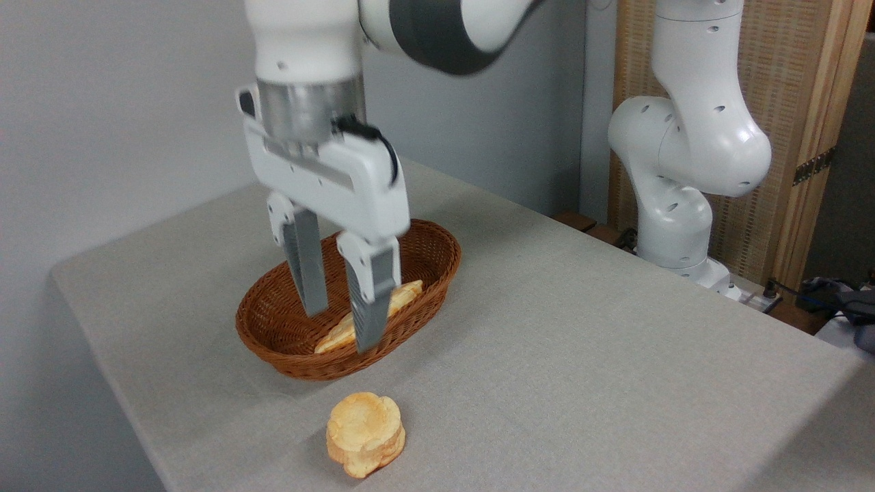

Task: Put bread into the basket
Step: 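Move the open gripper out of the basket toward the round bread roll, then lower the gripper around the round bread roll and close on it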

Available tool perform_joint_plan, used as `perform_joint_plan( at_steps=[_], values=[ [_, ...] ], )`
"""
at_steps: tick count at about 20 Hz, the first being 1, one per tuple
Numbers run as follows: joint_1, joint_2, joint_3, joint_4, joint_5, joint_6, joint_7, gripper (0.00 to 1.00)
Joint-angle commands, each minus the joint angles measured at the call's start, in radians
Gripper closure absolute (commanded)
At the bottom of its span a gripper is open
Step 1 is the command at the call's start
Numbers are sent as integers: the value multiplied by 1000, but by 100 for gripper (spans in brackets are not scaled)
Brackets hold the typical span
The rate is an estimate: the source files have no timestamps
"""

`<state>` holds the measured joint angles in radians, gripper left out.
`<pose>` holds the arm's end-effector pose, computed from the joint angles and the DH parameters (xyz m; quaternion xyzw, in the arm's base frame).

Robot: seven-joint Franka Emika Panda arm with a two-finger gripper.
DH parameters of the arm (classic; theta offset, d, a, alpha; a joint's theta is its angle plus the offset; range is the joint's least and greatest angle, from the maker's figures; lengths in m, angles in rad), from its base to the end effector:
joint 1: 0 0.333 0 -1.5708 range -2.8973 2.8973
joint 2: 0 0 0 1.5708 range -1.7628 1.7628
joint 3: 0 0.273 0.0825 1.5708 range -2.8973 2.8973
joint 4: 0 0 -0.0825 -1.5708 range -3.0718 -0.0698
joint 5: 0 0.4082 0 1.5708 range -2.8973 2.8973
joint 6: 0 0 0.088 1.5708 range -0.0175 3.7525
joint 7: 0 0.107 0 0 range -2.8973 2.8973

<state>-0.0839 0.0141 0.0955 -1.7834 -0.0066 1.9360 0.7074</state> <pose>0.6045 0.0063 0.4997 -0.9381 0.3392 -0.0657 0.0220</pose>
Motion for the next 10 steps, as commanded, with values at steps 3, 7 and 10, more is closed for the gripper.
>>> perform_joint_plan(
  at_steps=[3,7,10],
  values=[
    [-5,3,30,-145,17,152,26,0],
    [-7,32,30,-185,27,225,26,0],
    [-7,50,27,-197,27,284,27,0]
  ],
)
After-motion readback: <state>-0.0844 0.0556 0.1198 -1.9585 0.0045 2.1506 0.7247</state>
